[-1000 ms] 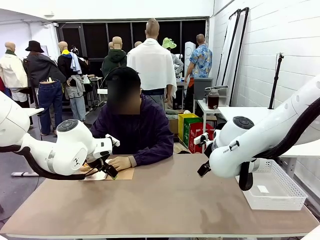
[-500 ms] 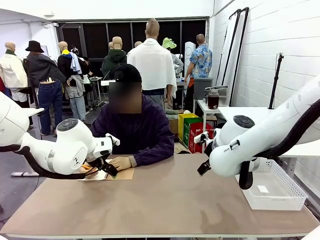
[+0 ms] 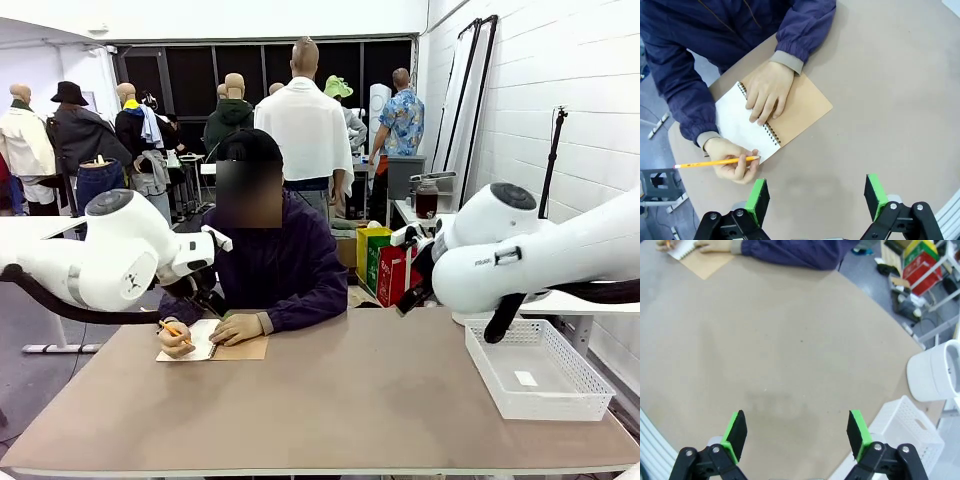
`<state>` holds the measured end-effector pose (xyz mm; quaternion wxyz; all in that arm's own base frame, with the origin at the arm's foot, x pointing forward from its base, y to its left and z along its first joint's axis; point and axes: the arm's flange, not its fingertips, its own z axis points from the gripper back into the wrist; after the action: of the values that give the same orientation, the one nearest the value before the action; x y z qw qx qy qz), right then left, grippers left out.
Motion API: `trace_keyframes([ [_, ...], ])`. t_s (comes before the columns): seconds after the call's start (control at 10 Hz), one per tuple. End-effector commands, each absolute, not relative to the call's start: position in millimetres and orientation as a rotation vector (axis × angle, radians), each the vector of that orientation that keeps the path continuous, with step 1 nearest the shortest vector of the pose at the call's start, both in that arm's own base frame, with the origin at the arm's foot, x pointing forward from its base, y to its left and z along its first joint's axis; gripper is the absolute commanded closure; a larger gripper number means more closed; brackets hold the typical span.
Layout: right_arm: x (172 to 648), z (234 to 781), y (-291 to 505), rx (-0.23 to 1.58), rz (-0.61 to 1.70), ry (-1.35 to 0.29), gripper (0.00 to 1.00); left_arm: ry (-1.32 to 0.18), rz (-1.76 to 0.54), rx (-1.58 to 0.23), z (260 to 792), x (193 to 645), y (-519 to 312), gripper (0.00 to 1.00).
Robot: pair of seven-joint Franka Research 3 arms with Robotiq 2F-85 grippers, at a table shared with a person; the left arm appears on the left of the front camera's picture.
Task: Sort the paper based on its condition.
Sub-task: If a person hands you a paper, place it in the Organizing basket , and if it's crumpled, put it in the Trash can.
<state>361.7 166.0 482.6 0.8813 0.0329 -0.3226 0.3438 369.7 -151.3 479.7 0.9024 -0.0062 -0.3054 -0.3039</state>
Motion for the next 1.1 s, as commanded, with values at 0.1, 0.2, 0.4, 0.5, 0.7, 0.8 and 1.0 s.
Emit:
trace_keyframes([
  [0.1, 343.6, 508.9, 154.4, 0.117, 0.796, -0.691, 0.00, -0.649, -0.626, -0.039, 512.3, 347.6, -143.0, 0.00],
  [0.2, 337.4, 514.7, 152.2, 0.127, 0.807, -0.711, 0.00, -0.662, -0.617, -0.045, 515.3, 342.5, -138.8, 0.00],
  [0.4, 333.0, 518.9, 149.1, 0.132, 0.798, -0.732, 0.00, -0.677, -0.613, -0.071, 516.6, 332.3, -134.6, 0.00],
  [0.5, 334.2, 517.3, 149.4, 0.134, 0.805, -0.728, 0.00, -0.675, -0.616, -0.074, 516.7, 329.3, -134.3, 0.00],
  [0.7, 332.4, 515.5, 151.1, 0.153, 0.813, -0.732, 0.00, -0.684, -0.603, -0.037, 529.8, 342.5, -139.5, 0.00],
  [0.8, 335.7, 527.9, 154.5, 0.099, 0.779, -0.731, 0.00, -0.684, -0.603, -0.037, 529.8, 342.5, -139.5, 0.00],
  [1.0, 335.7, 527.9, 154.5, 0.099, 0.779, -0.731, 0.00, -0.684, -0.603, -0.037, 529.8, 342.5, -139.5, 0.00],
])
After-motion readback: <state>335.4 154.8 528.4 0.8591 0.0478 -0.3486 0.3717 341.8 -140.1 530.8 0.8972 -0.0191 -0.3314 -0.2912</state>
